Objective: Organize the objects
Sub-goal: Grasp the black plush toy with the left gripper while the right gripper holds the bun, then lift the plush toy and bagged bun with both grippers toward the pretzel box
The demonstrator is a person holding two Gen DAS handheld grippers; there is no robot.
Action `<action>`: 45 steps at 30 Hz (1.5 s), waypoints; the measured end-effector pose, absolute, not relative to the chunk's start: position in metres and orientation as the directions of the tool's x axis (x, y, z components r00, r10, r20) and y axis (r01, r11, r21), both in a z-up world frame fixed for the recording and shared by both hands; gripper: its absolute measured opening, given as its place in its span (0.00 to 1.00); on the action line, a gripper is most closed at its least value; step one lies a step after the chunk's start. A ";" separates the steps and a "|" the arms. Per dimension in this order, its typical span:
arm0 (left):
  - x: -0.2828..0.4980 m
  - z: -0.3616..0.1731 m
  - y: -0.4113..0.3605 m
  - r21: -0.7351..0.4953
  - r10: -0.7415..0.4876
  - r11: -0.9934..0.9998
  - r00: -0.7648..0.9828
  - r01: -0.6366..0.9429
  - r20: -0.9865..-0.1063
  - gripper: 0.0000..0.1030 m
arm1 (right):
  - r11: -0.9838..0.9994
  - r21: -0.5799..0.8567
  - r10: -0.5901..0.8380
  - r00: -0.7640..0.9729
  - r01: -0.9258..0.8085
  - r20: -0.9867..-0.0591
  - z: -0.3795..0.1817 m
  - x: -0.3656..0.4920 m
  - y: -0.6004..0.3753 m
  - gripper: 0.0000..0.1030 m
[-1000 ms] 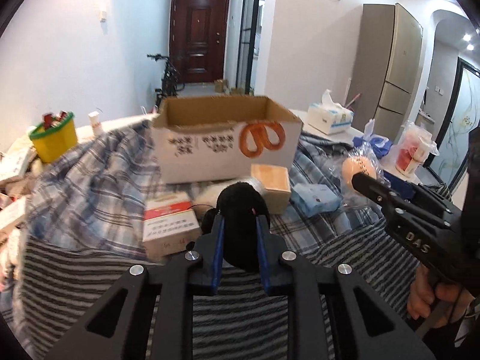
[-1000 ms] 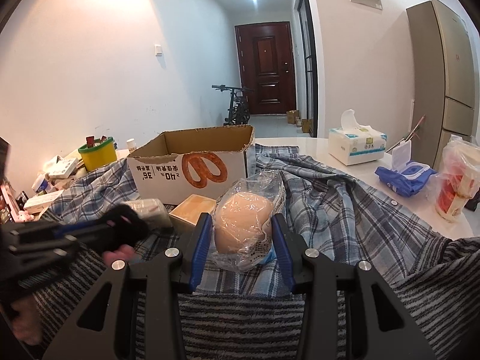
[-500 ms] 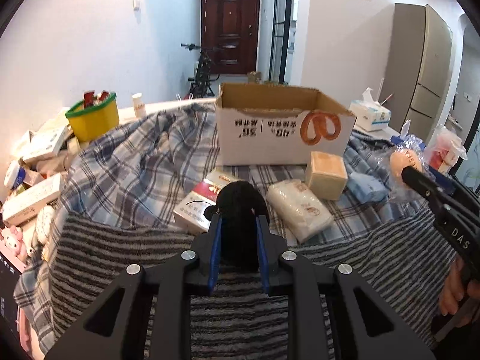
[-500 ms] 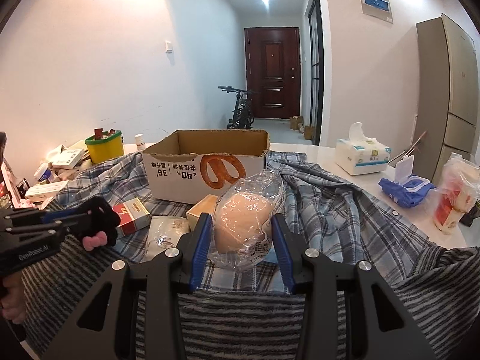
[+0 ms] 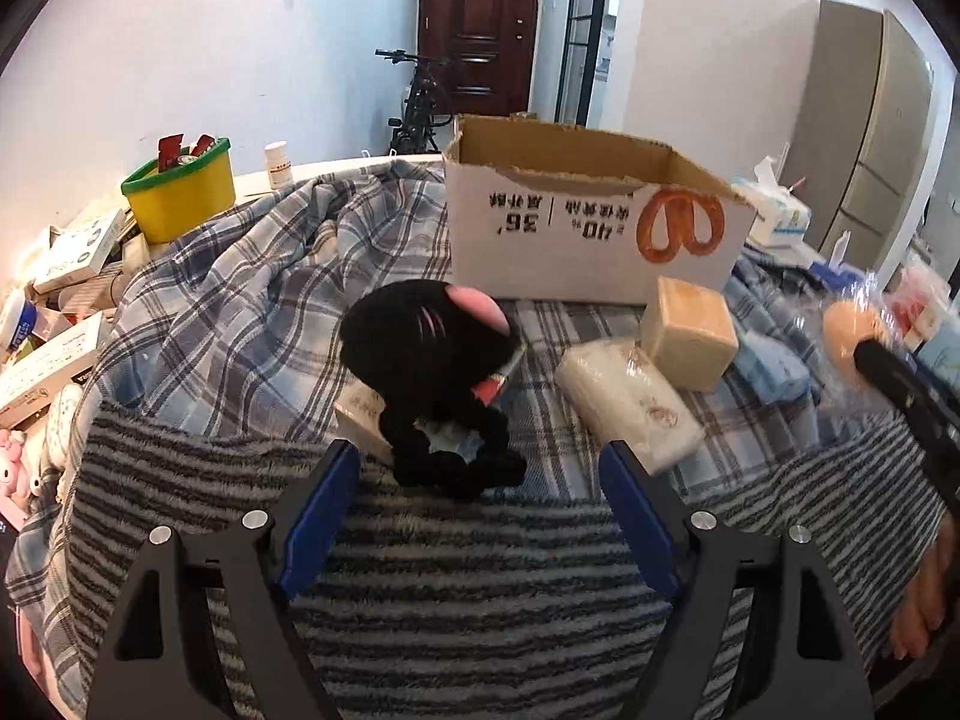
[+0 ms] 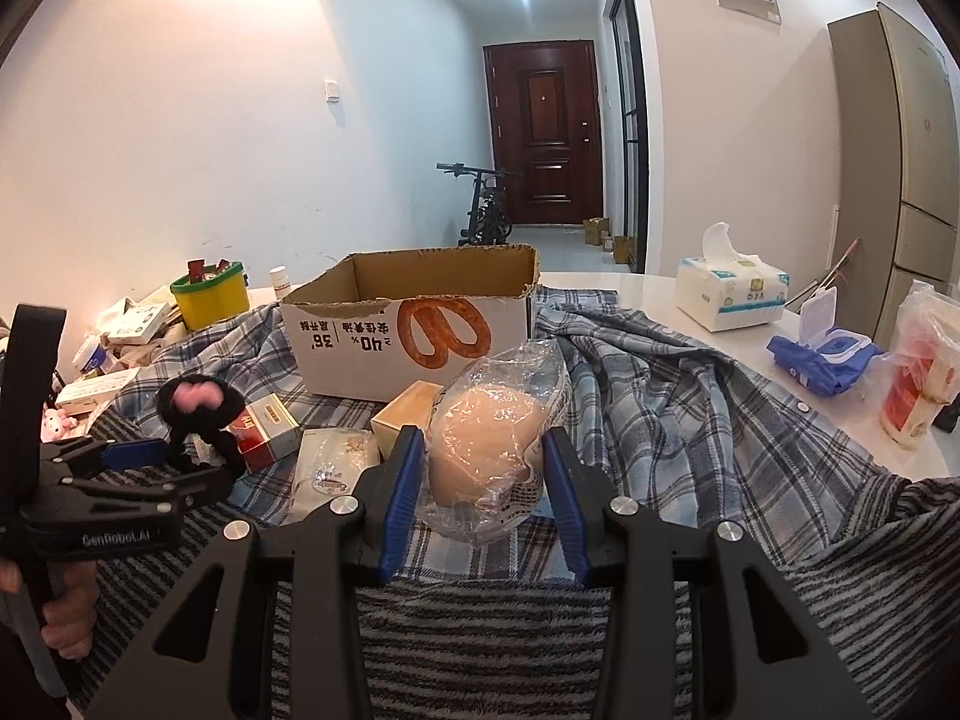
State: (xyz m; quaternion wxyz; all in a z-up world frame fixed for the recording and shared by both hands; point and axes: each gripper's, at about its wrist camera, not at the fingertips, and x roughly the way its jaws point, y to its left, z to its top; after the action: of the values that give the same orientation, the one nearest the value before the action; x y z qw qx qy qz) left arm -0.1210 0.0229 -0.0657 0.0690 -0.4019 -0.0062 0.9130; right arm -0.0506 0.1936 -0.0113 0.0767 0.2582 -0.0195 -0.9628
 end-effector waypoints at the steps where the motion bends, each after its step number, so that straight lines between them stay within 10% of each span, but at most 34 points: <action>1: -0.123 -0.064 0.022 -0.066 0.124 -0.992 -0.673 -0.111 -0.730 0.82 | -0.987 0.079 -0.159 -0.855 0.138 -0.494 -0.011 -0.050 0.194 0.39; 7: -0.124 -0.058 0.011 -0.089 0.102 -0.995 -0.702 -0.054 -0.705 1.00 | -0.986 0.092 -0.165 -0.856 0.138 -0.490 -0.011 -0.051 0.195 0.39; 25: -0.178 -0.055 0.002 -0.028 0.050 -0.999 -0.686 -0.043 -0.726 0.99 | -0.986 0.088 -0.170 -0.854 0.145 -0.492 -0.012 -0.051 0.195 0.39; 28: -0.183 -0.063 0.006 -0.017 0.052 -0.998 -0.669 -0.059 -0.741 0.74 | -0.985 0.088 -0.171 -0.852 0.147 -0.495 -0.012 -0.051 0.195 0.39; 30: -0.183 -0.065 0.011 -0.018 0.074 -0.996 -0.661 -0.091 -0.746 0.32 | -0.985 0.090 -0.172 -0.852 0.146 -0.495 -0.012 -0.051 0.195 0.39; 45: -0.114 -0.025 0.013 -0.121 0.175 -0.984 -0.778 -0.128 -0.603 0.28 | -0.989 0.075 -0.147 -0.864 0.127 -0.481 -0.007 -0.047 0.194 0.39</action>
State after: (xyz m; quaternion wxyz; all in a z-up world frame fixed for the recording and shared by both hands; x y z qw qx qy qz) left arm -0.1140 0.0127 -0.0254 0.0805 -0.3232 -0.0366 0.9422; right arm -0.0473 0.1937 -0.0068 0.0709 0.2506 -0.0205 -0.9653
